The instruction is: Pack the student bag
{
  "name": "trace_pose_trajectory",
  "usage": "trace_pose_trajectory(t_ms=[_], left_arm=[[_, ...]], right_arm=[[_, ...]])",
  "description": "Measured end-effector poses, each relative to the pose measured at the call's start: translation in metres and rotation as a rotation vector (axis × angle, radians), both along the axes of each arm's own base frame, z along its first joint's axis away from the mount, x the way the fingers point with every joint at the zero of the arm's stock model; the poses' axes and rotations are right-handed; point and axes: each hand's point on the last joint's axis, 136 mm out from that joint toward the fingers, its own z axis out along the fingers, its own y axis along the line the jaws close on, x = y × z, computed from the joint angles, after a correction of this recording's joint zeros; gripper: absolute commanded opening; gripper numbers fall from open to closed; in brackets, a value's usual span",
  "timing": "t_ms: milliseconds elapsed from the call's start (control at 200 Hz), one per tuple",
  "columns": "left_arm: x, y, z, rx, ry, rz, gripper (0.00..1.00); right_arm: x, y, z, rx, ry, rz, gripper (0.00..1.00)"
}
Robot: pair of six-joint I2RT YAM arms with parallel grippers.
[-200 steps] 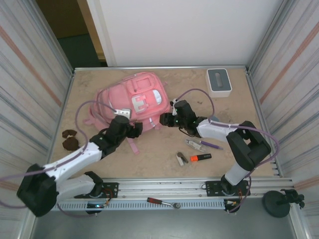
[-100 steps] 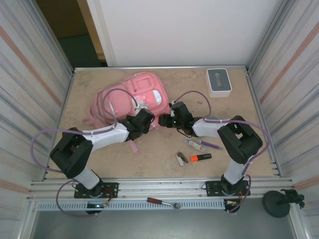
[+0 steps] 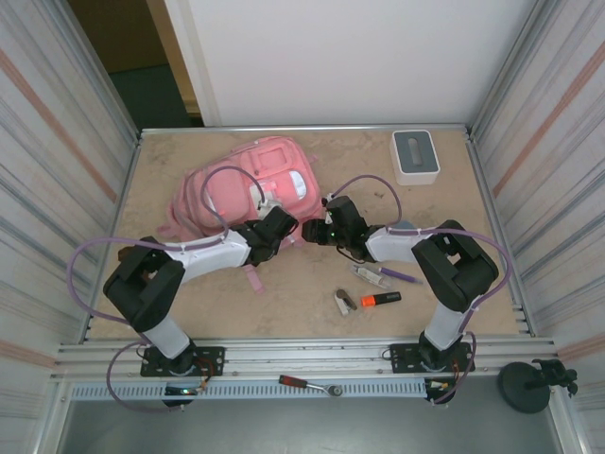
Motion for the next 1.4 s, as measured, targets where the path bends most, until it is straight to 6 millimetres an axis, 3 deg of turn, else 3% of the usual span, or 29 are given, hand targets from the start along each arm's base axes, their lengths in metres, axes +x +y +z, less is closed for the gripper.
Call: trace_pose_trajectory(t_ms=[331,777,1212,1398], left_arm=[[-0.007,0.004,-0.004,-0.007,0.009,0.006,0.44],[-0.009,0.007,-0.009,-0.01,0.026,0.008,0.22],[-0.017,0.011,-0.02,-0.078,0.025,-0.005,0.11],[-0.016,0.011,-0.02,-0.137,0.017,-0.019,0.01]], right_arm=[[-0.002,-0.002,-0.003,0.0,0.0,0.0,0.49],[-0.005,-0.004,-0.003,0.002,-0.001,0.0,0.49],[-0.006,-0.008,-0.001,-0.003,0.001,-0.008,0.49],[-0.004,-0.009,-0.001,-0.002,0.002,-0.013,0.51]])
